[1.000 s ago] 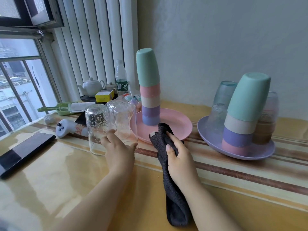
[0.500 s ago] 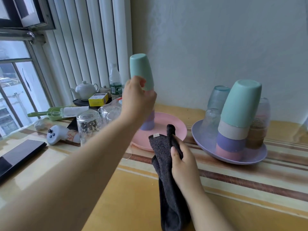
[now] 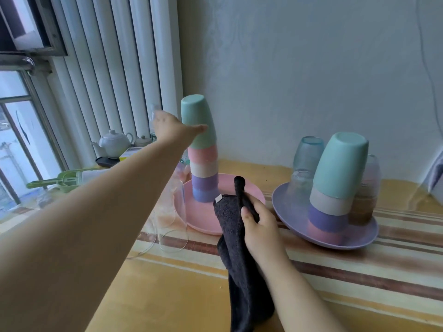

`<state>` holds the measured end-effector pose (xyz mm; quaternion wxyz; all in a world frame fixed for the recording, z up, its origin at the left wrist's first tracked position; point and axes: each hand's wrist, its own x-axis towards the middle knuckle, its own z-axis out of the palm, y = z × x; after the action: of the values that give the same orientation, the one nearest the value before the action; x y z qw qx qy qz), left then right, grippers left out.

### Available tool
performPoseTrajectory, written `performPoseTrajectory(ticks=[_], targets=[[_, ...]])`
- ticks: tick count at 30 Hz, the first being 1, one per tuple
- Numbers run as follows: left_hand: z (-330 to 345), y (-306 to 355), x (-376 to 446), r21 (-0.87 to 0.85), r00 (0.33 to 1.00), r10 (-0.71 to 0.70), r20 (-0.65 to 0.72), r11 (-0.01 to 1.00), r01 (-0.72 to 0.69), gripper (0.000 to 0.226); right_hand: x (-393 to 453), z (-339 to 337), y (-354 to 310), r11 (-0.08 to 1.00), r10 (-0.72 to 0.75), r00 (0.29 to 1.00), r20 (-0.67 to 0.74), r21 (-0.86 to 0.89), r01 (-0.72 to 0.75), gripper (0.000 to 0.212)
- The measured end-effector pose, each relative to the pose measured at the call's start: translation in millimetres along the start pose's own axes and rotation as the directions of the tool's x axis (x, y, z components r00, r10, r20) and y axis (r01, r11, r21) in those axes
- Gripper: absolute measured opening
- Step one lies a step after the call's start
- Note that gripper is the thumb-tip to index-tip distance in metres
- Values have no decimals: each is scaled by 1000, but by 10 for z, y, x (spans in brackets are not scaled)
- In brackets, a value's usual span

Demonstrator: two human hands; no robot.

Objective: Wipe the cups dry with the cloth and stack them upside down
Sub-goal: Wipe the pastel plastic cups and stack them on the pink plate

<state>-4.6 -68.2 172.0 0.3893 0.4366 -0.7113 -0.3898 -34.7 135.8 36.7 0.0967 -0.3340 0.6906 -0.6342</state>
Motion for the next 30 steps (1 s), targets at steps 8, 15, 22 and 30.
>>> performPoseTrajectory(ticks=[8, 15, 22, 30], targets=[[183, 10, 112, -168, 966, 40, 257, 986, 3, 70, 47, 57, 117, 1000, 6, 1000, 3, 15, -7, 34], [152, 35, 158, -295, 979, 74, 192, 956, -14, 60, 36, 75, 127, 999, -21, 1000, -15, 26, 22, 34], [54, 177, 124, -339, 975, 178, 135, 933, -123, 59, 10, 68, 157, 1000, -21, 999, -30, 22, 22, 33], [-247, 489, -167, -279, 911, 401, 97, 890, -362, 65, -67, 38, 87, 1000, -8, 999, -45, 18, 9, 36]])
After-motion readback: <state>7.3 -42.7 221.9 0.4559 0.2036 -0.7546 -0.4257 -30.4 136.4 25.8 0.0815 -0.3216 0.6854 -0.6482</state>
